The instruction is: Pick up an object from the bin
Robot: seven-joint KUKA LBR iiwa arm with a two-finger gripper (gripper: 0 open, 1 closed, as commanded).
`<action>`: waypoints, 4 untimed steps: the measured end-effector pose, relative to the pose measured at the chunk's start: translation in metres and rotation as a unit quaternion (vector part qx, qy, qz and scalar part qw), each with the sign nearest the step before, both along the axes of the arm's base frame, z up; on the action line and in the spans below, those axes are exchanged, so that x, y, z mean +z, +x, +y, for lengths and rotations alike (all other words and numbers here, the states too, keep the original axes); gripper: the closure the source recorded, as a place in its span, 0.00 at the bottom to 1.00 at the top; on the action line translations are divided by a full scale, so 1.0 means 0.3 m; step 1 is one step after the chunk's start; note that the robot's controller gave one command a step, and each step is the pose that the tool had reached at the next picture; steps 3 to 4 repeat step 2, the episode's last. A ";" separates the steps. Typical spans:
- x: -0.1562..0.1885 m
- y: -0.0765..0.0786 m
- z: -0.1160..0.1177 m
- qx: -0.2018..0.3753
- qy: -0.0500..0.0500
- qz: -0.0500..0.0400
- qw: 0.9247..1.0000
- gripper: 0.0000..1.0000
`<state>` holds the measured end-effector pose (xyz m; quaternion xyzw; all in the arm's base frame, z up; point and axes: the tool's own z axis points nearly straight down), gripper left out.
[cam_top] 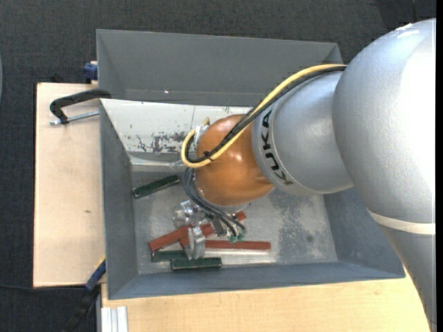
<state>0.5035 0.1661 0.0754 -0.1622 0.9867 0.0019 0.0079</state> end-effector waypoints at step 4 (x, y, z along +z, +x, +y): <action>0.448 0.060 0.100 0.033 -0.002 0.005 0.999 1.00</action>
Offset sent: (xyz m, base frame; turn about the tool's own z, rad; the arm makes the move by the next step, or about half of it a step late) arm 0.0167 0.0291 0.1333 -0.0680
